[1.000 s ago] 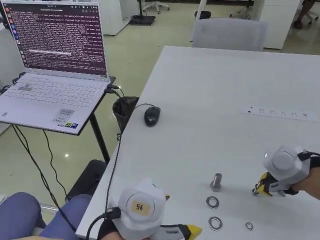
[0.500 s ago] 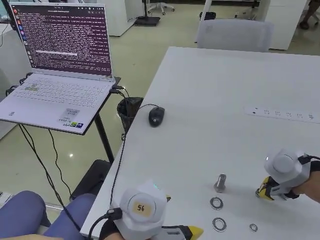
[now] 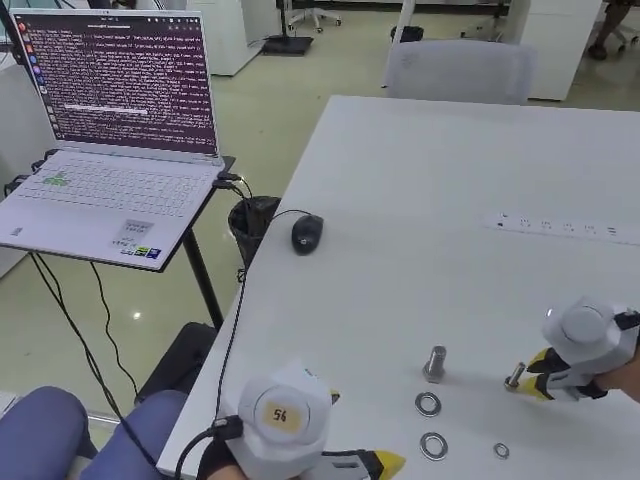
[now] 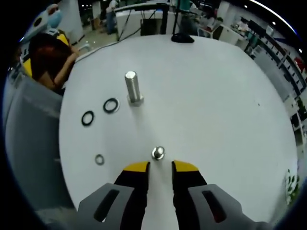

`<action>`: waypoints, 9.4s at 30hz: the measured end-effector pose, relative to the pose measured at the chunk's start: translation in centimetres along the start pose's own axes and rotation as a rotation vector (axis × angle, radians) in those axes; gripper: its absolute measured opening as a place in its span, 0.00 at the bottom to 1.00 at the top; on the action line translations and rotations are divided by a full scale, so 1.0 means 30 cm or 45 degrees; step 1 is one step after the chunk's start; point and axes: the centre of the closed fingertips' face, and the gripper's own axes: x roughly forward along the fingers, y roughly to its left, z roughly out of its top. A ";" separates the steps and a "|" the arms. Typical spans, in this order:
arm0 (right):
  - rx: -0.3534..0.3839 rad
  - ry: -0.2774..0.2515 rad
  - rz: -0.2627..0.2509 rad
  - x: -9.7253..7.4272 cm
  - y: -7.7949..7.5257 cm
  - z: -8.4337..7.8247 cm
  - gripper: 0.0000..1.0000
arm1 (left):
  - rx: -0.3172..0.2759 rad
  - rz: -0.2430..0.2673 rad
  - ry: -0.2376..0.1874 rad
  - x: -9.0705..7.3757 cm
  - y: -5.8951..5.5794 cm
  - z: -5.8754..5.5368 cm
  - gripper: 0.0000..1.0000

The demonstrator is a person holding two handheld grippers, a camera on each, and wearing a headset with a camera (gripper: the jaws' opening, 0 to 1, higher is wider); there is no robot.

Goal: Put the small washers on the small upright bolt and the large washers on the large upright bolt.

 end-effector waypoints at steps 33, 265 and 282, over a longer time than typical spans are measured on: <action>-0.064 -0.132 0.128 0.048 0.346 -0.019 0.22 | 0.013 -0.011 0.011 -0.002 -0.030 -0.005 0.61; -0.100 -0.078 0.054 0.029 0.020 0.058 0.14 | 0.033 0.007 0.033 0.019 -0.002 -0.001 0.60; -0.047 -0.055 0.056 0.042 0.055 0.036 0.15 | 0.032 0.018 0.028 0.015 0.003 0.014 0.60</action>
